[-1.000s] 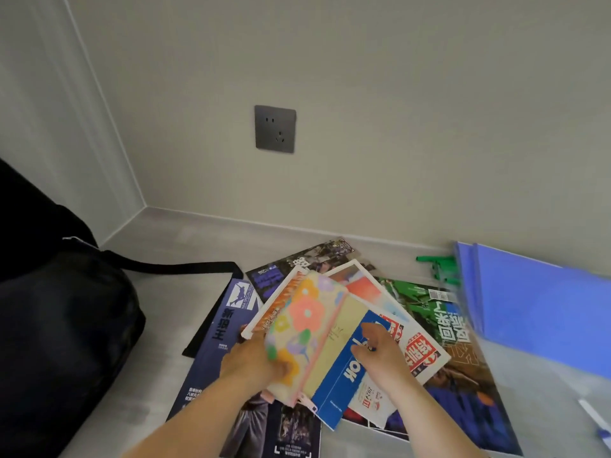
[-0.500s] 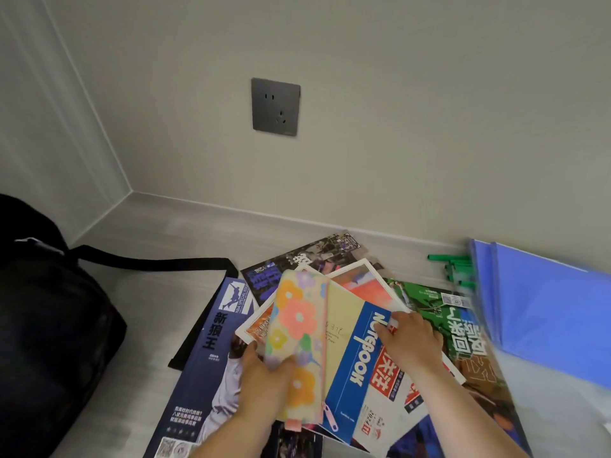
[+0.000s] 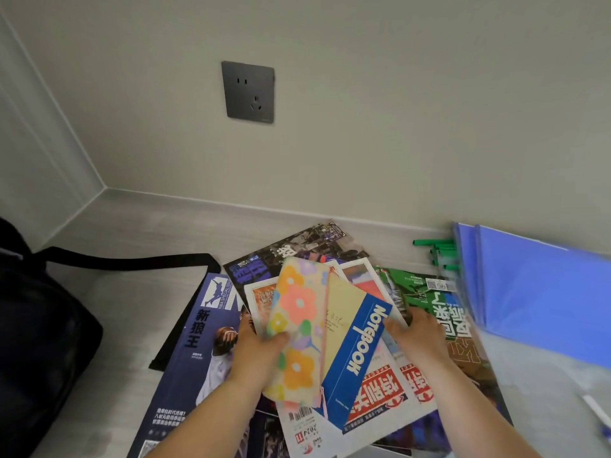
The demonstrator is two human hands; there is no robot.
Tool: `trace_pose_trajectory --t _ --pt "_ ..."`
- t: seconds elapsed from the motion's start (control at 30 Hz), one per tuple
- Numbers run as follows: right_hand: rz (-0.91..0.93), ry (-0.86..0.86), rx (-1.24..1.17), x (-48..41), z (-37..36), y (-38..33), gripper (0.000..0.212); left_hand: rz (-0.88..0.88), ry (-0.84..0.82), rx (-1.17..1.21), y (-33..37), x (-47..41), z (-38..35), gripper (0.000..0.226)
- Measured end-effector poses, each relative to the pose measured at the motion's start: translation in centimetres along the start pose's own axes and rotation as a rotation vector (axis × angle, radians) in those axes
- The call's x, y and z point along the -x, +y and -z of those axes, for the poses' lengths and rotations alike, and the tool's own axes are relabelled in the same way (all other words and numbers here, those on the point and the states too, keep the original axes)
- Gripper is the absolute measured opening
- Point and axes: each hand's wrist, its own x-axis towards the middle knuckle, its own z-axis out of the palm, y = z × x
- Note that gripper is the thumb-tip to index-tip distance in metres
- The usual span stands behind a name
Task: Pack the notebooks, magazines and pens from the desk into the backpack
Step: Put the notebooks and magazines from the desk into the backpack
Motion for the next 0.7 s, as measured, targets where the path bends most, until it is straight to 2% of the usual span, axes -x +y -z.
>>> trace_pose_trajectory --t 0.1,0.23,0.27,0.37,0.47,0.57,0.63,0.7 --pt "-0.017 -0.041 -0.033 0.3 -0.7 -1.2 0.057 0.073 0.023 0.057 -0.3 -0.3 0.4 0.044" --pt "0.052 -0.254 -0.444 1.3 -1.0 -2.7 0.012 0.082 -0.018 0.018 0.1 -0.4 0.6 0.043" --pt "0.055 -0.339 -0.528 1.6 -1.2 -3.1 0.008 0.066 -0.042 0.000 0.3 -0.3 0.7 0.046" --pt "0.023 -0.503 -0.687 2.5 -2.3 -3.5 0.021 0.012 -0.054 -0.041 0.7 0.1 1.0 0.061" --pt "0.032 -0.487 -0.742 2.9 -2.9 -3.7 0.034 -0.031 -0.014 -0.020 0.4 0.6 1.3 0.070" --pt "0.158 -0.436 -0.790 3.3 -2.3 -4.5 0.022 -0.104 0.022 0.027 0.2 1.1 1.7 0.073" --pt "0.249 -0.362 -0.823 3.6 -1.2 -5.4 0.026 -0.176 0.032 0.036 1.0 1.3 2.1 0.066" --pt "0.327 -0.287 -0.855 4.0 0.1 -6.3 0.029 -0.267 0.002 0.044 2.5 1.4 2.6 0.048"
